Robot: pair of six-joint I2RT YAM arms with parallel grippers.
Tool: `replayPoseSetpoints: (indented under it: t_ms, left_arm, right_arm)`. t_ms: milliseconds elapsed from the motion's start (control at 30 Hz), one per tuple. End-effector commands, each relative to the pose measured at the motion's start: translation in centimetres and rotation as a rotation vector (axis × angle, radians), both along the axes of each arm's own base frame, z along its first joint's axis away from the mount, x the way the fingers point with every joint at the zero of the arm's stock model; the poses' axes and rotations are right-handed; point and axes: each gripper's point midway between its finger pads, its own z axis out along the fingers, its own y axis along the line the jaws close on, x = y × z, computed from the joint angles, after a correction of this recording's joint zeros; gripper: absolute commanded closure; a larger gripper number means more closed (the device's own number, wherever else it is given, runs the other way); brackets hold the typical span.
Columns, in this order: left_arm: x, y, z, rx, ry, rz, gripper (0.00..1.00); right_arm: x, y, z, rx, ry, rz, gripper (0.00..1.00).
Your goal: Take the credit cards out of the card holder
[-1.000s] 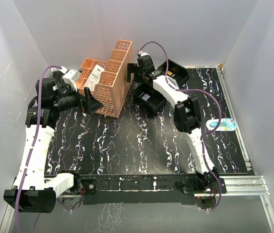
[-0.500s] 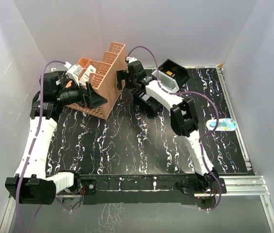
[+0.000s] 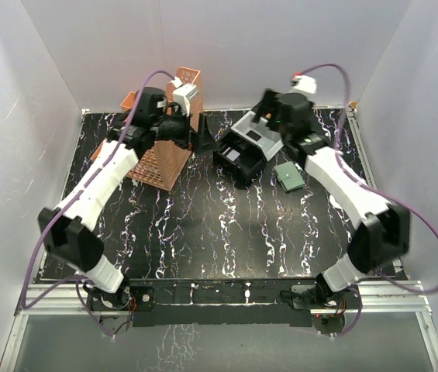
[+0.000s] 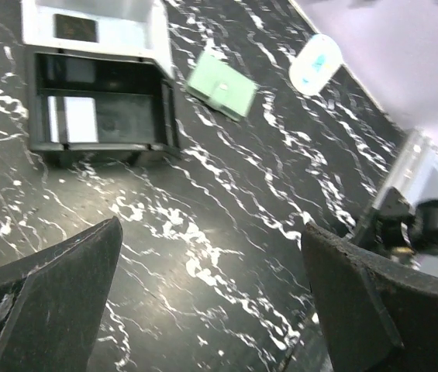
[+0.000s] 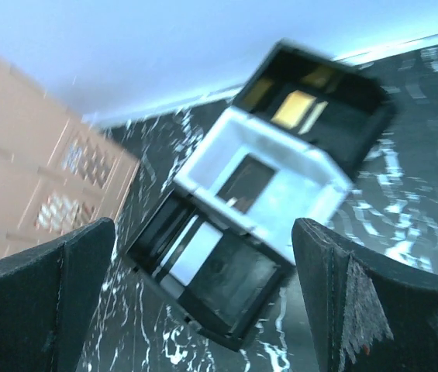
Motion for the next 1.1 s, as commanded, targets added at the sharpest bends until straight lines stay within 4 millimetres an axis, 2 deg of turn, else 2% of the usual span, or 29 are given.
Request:
replayPoseSetpoints:
  t_ms: [0, 33, 67, 100, 267, 400, 567, 700, 900, 1067]
  left_arm:
    - [5.1, -1.6, -1.4, 0.099, -0.074, 0.116, 0.01]
    - [6.2, -2.4, -2.1, 0.122, -0.088, 0.131, 0.01]
    - [7.3, -3.2, -2.9, 0.147, -0.1, 0.151, 0.01]
    - [8.4, -4.1, -3.0, 0.162, -0.128, 0.159, 0.01]
    - [14.0, -7.0, -7.1, 0.311, -0.182, 0.262, 0.01]
    - [18.2, -8.4, -9.5, 0.399, -0.287, 0.335, 0.01]
    - [22.9, -8.0, -11.5, 0.506, -0.437, 0.424, 0.01]
    - [25.1, -7.2, -13.5, 0.571, -0.516, 0.466, 0.01]
    - [28.1, -4.1, -15.8, 0.629, -0.532, 0.558, 0.01]
    - [29.8, -1.3, -15.7, 0.657, -0.546, 0.634, 0.01]
  right_arm:
    - [-3.2, -7.8, 3.5, 0.077, -0.1, -0.251, 0.02]
    - [-4.3, -8.6, 2.9, 0.071, -0.091, -0.266, 0.02]
    - [-5.5, -9.3, 3.2, 0.074, -0.099, -0.278, 0.02]
    - [-6.5, -9.7, 3.6, 0.082, -0.113, -0.278, 0.02]
    - [-10.7, -9.8, 4.3, 0.139, -0.117, -0.222, 0.02]
    - [-13.1, -9.7, 2.9, 0.158, -0.042, -0.189, 0.02]
    - [-15.2, -8.3, 1.0, 0.196, 0.048, -0.108, 0.02]
    - [-16.4, -8.0, -0.8, 0.199, 0.117, -0.089, 0.02]
    - [-17.5, -7.8, -1.6, 0.186, 0.168, -0.062, 0.02]
    - [-18.0, -7.7, -2.6, 0.159, 0.212, -0.042, 0.02]
